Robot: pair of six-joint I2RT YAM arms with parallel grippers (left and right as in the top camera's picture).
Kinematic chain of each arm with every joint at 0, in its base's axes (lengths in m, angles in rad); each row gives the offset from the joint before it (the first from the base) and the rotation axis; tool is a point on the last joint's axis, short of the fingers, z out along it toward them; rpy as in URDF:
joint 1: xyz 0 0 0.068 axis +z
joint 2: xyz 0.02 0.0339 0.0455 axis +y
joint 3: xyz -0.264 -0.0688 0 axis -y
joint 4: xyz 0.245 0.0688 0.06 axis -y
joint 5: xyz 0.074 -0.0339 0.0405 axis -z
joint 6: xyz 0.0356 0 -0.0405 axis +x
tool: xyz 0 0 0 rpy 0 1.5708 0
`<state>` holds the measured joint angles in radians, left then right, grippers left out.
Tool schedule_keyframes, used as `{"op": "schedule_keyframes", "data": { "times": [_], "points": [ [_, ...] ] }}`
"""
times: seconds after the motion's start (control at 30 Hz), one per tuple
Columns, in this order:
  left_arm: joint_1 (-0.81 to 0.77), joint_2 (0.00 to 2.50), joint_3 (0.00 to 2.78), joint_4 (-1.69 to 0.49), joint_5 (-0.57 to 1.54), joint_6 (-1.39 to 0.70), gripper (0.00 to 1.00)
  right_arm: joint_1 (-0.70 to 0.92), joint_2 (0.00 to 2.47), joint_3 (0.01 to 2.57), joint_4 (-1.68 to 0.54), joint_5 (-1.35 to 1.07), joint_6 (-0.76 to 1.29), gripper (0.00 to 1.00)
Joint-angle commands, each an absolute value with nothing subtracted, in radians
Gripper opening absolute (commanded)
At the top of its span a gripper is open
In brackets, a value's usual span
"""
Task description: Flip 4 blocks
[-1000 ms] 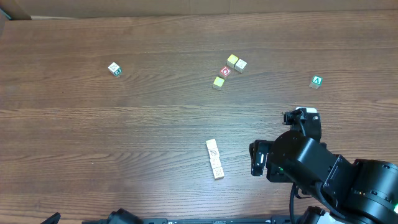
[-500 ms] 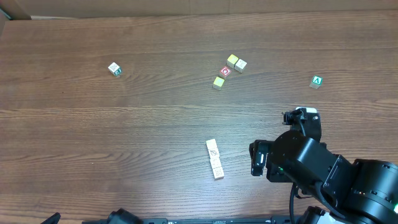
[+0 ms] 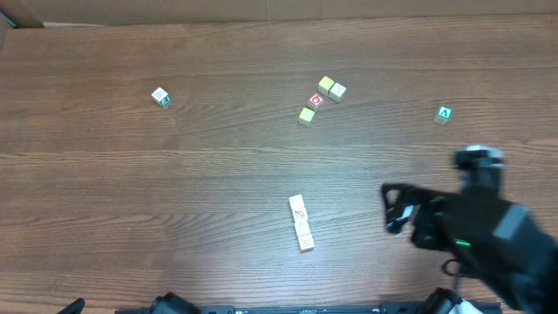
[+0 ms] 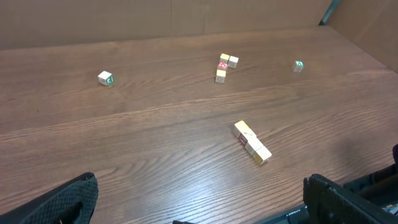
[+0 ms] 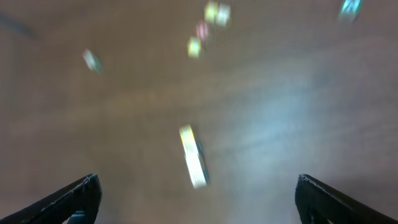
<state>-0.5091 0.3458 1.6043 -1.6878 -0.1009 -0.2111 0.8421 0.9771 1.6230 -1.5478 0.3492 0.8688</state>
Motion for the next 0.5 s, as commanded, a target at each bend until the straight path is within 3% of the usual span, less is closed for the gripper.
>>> {"op": "schedule_keyframes", "data": {
  "times": [0.0,0.17,0.47],
  "points": [
    [-0.513,0.346,1.604,-1.689,-0.093,-0.217,1.00,0.734,0.864,1.581,-1.424,0.395,0.776,1.00],
    [-0.513,0.346,1.604,-1.689,-0.093,-0.217,1.00,0.582,0.661,1.354,-1.114,0.345,0.613,1.00],
    [-0.513,0.346,1.604,-1.689,-0.093,-0.217,1.00,0.292,0.249,0.730,-0.616,0.137,0.534,1.00]
  ]
}}
